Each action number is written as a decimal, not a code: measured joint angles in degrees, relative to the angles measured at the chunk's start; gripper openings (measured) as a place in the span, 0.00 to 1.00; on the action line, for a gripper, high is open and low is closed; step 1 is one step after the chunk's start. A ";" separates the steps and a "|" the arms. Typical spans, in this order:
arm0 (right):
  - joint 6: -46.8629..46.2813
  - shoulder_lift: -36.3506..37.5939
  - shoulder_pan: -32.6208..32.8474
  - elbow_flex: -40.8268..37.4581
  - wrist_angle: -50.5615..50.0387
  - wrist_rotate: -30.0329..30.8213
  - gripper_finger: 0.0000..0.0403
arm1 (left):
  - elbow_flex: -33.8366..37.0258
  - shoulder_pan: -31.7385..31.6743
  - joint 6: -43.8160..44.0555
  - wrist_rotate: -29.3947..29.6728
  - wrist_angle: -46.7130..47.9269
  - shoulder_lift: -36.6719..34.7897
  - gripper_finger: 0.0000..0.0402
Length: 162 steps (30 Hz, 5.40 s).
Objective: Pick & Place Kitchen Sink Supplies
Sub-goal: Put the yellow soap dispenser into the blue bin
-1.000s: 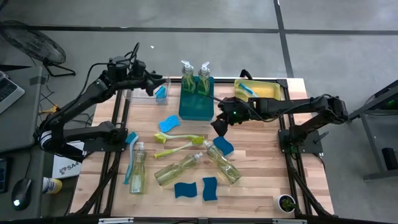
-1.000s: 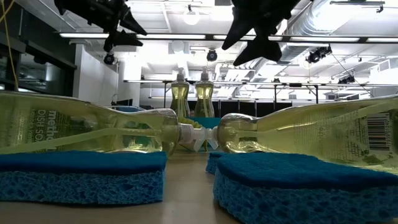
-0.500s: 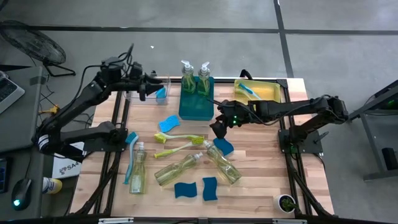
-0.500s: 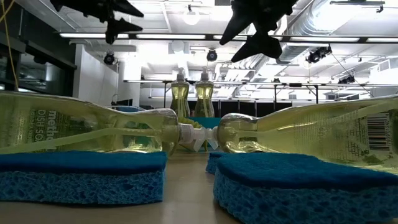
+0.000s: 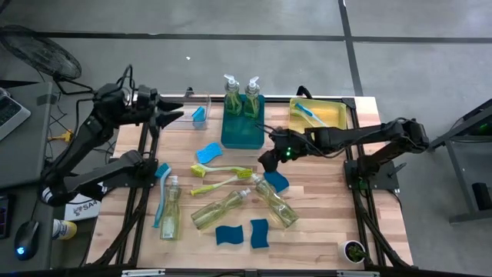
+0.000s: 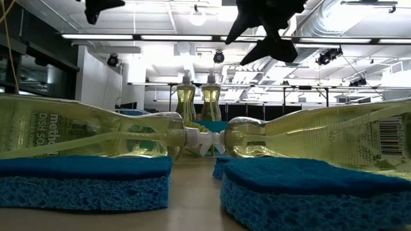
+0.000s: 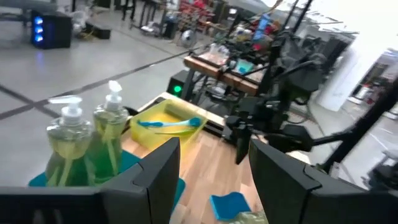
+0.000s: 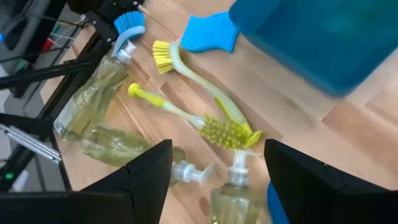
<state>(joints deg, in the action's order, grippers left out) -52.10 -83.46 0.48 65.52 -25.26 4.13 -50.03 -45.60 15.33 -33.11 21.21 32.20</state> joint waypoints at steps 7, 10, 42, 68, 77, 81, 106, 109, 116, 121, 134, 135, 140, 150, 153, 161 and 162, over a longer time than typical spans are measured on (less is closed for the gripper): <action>-6.99 -4.43 2.66 0.00 -0.22 -6.32 0.62 | 2.82 -0.03 0.02 -5.63 2.28 -5.60 0.47; -9.81 -6.39 3.51 0.00 -0.42 -7.85 0.62 | 3.10 -0.09 -0.11 -6.93 3.55 -7.14 0.47; 2.38 -39.45 1.27 49.93 -53.70 -14.09 0.62 | 3.11 -0.13 -1.38 -15.38 6.23 -8.78 0.47; 13.70 -48.31 -3.30 49.81 -54.04 -25.52 0.91 | 3.11 -0.13 -1.38 -16.30 9.20 -8.77 0.47; 14.85 -51.93 -2.92 49.81 -55.36 -27.68 0.91 | 3.11 -0.13 -1.39 -16.32 9.79 -8.83 0.47; 14.58 -53.32 -2.40 49.81 -55.15 -27.62 0.91 | 3.10 -0.13 -1.57 -16.34 10.65 -8.83 0.47; 8.51 -54.19 0.09 49.82 -52.95 -24.69 0.86 | 3.09 -0.13 -2.01 -16.38 10.73 -8.85 0.47; 8.40 -55.02 0.69 49.81 -53.16 -24.31 0.86 | 3.09 -0.13 -2.03 -16.38 10.73 -8.85 0.47; 5.87 -55.65 0.69 49.81 -51.88 -23.40 0.82 | 3.09 -0.13 -2.23 -16.38 10.72 -8.85 0.47; 5.98 -55.65 -0.02 49.81 -51.84 -22.74 0.78 | 3.07 -0.11 -2.23 -16.38 10.71 -8.85 0.47; 5.70 -55.65 0.00 49.81 -53.51 -25.21 0.73 | 3.07 -0.13 -2.23 -16.38 10.73 -8.85 0.47; 5.61 -55.65 -0.02 49.81 -53.92 -26.14 0.74 | 3.07 -0.13 -2.23 -16.38 10.73 -8.85 0.47; 5.58 -55.65 -0.01 49.81 -54.51 -31.09 0.77 | 3.07 -0.13 -2.23 -16.38 10.73 -8.85 0.47; 5.86 -55.65 -0.49 49.81 -54.99 -32.62 0.78 | 3.07 -0.13 -2.23 -16.38 10.77 -8.85 0.47; 6.04 -55.65 -0.45 49.81 -55.19 -33.41 0.78 | 3.07 -0.12 -2.23 -16.38 10.96 -8.85 0.47; 8.32 -55.65 -0.85 49.81 -55.15 -33.08 0.78 | 3.07 -0.11 -3.30 -16.38 12.20 -8.85 0.47; 8.68 -55.65 -0.87 49.81 -55.15 -33.13 0.79 | 3.07 -0.13 -3.30 -16.37 12.20 -8.85 0.47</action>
<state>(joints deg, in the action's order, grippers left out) -43.42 -139.11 -0.39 115.33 -80.40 -29.00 -46.96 -45.74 12.03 -49.48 33.41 23.35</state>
